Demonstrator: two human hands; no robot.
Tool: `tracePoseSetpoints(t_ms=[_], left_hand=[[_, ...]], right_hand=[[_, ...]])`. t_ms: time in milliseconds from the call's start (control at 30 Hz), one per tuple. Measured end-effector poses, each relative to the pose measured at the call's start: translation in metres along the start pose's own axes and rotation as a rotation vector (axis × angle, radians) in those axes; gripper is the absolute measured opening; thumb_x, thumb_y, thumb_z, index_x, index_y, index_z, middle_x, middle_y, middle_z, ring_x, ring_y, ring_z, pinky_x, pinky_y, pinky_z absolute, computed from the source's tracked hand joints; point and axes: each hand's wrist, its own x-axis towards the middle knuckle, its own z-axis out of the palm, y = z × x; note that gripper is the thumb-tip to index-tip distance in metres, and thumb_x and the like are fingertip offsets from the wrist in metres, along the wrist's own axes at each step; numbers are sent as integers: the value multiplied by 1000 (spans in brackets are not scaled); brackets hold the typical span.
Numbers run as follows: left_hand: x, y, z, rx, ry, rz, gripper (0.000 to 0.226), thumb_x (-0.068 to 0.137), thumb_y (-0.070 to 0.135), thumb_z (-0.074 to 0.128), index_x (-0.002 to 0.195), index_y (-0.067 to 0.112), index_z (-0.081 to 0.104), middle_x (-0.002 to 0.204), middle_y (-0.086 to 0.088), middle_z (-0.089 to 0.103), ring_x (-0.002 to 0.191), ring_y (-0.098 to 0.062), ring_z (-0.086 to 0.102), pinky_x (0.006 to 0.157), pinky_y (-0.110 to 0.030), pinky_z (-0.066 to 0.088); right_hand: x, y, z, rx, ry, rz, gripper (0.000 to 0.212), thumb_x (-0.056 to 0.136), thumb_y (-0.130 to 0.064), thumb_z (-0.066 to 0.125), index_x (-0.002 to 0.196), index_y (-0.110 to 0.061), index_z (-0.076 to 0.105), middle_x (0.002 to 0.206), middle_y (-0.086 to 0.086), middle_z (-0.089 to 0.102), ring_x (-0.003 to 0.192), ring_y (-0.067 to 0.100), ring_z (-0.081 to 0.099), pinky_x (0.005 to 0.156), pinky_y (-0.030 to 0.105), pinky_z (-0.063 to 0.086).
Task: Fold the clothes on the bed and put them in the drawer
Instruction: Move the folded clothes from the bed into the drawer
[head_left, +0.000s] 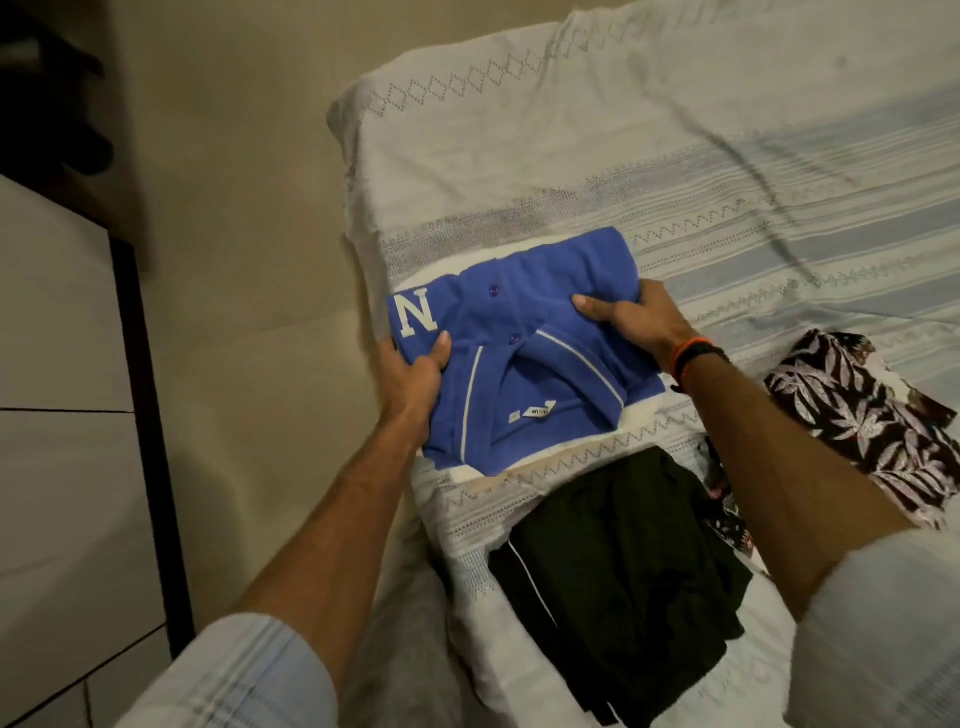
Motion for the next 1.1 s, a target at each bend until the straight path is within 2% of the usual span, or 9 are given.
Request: tracePoseSetpoints(t_ms=[167,300,433,500,567,667,767,867,1100], left_hand=[[-14,-36,-3,-3,23,-40,45,91,15,70,128,12,46,108,5,61,87,-5,62,70,-19,54],[4,-60,0,17,35,-83,43,90,19,72,124,16,47,120,-2,63,104,-18,65,91,-40,56],[26,-85,4,203,104,-81,46,84,31,77,118,20,48,117,3,62,108,-20,64,95,-37,51],[30,-90,4,214,99,-80,54,79,39,80,119,17,51,118,4,62,109,-18,63,93,-33,51],[32,-94,2,183,62,-110,64,72,52,81,120,16,58,119,6,67,107,-15,66,93,-35,53],[30,-91,2,167,22,-211,70,65,60,81,122,24,63,115,9,71,103,-13,68,93,-39,55],[31,-87,6,59,-39,-340,59,72,45,85,122,22,65,114,7,72,102,-16,69,94,-43,56],[35,-81,6,-54,-126,-457,53,75,32,85,122,18,65,115,1,73,101,-20,71,92,-43,57],[34,-81,5,-89,-207,-393,46,84,28,76,127,17,62,116,1,72,101,-20,71,86,-39,59]], right_hand=[[-14,32,4,24,-31,39,45,73,-36,86,109,-16,71,106,0,73,98,20,69,93,44,56],[5,48,13,12,-44,63,50,73,-38,86,114,-14,70,109,1,73,100,21,68,93,44,55],[29,71,28,-223,-8,14,56,75,-50,81,114,-11,69,110,6,71,100,23,65,82,33,50],[35,80,32,-289,80,-53,72,67,-66,79,110,-9,67,105,10,70,101,28,65,80,35,50],[46,96,31,-370,137,-59,95,53,-85,71,107,-8,63,102,13,67,101,33,63,83,46,53],[51,100,27,-275,128,72,104,41,-87,77,111,-12,60,107,7,65,97,24,64,82,45,56],[48,89,23,-188,35,210,103,43,-75,86,123,-19,56,115,-5,66,101,17,63,90,40,55],[50,88,22,-124,-40,235,90,39,-75,86,111,-25,67,107,-5,72,98,19,68,89,43,57],[31,82,25,-107,-66,170,57,63,-58,85,107,-25,72,106,-4,73,99,20,68,92,43,55]])
